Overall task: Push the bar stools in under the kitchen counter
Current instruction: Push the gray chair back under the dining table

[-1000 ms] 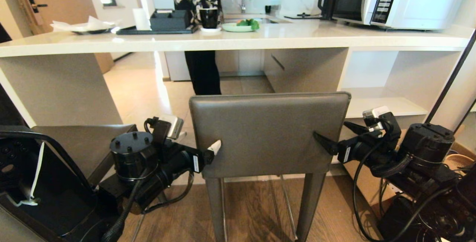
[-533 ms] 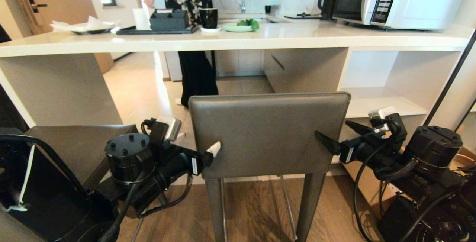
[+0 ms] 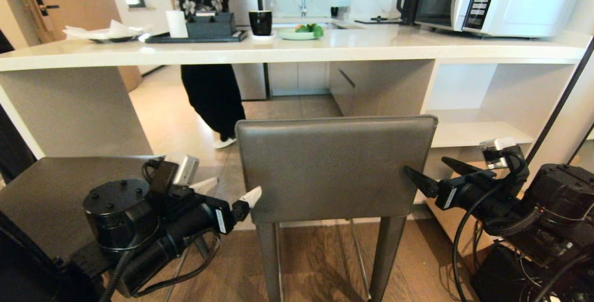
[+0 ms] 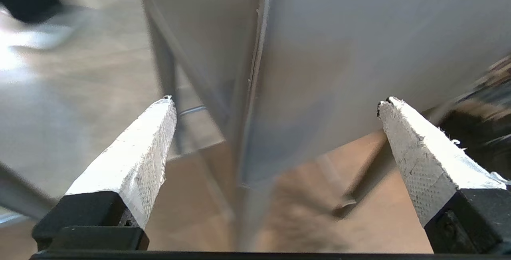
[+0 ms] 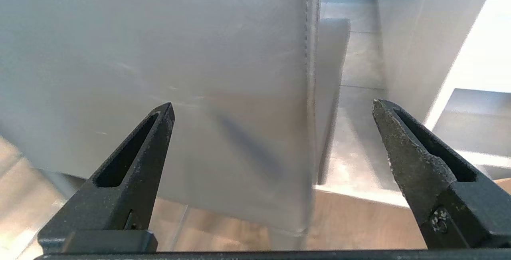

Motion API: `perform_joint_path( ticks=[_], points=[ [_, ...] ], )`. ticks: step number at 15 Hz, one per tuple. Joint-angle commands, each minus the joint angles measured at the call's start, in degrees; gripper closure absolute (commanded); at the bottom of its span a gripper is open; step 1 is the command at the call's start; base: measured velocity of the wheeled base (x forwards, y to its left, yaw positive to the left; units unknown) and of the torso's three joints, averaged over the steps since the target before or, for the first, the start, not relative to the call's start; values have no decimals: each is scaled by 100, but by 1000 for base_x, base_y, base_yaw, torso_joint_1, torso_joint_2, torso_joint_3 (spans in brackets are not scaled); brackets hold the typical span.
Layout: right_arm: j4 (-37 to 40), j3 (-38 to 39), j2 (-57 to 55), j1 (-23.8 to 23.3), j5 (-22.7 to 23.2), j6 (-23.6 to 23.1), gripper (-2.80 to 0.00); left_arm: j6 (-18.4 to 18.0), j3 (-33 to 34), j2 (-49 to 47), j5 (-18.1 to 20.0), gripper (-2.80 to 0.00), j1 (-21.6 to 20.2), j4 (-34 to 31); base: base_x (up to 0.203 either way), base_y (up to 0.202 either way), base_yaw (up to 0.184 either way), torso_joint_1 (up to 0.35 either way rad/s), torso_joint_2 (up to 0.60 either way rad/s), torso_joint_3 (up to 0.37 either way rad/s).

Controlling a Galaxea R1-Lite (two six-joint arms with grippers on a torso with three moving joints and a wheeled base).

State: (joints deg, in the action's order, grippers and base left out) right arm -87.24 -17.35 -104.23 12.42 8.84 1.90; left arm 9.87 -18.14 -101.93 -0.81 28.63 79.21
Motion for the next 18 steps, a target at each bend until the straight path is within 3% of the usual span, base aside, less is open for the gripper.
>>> perform_joint_path(
  ticks=[1, 2, 3, 11, 12, 13, 18],
  points=[
    [-43, 156, 306, -11, 21, 109, -280, 163, 203, 258, 193, -280, -52, 678, 0, 0, 0, 0, 0, 0],
    [-43, 160, 316, -12, 20, 100, 0, 158, 337, 224, 522, -280, -73, 845, 0, 0, 0, 0, 0, 0],
    [-43, 108, 340, -3, -56, 104, 0, 163, 372, 211, 692, -280, -92, 845, 0, 0, 0, 0, 0, 0],
    [-43, 256, 333, -12, -225, 136, 0, 139, 468, 121, 704, -280, -314, 845, 0, 0, 0, 0, 0, 0],
    [-43, 277, 348, -12, -225, 127, 0, 142, 500, 165, 721, -188, -310, 845, 0, 0, 0, 0, 0, 0],
    [-43, 285, 359, -12, -225, 127, 0, 161, 438, 204, 721, 0, -305, 845, 0, 0, 0, 0, 0, 0],
    [-43, 276, 306, -12, -427, 118, 0, 169, 381, 156, 696, 0, -296, 845, 0, 0, 0, 0, 0, 0]
  ],
)
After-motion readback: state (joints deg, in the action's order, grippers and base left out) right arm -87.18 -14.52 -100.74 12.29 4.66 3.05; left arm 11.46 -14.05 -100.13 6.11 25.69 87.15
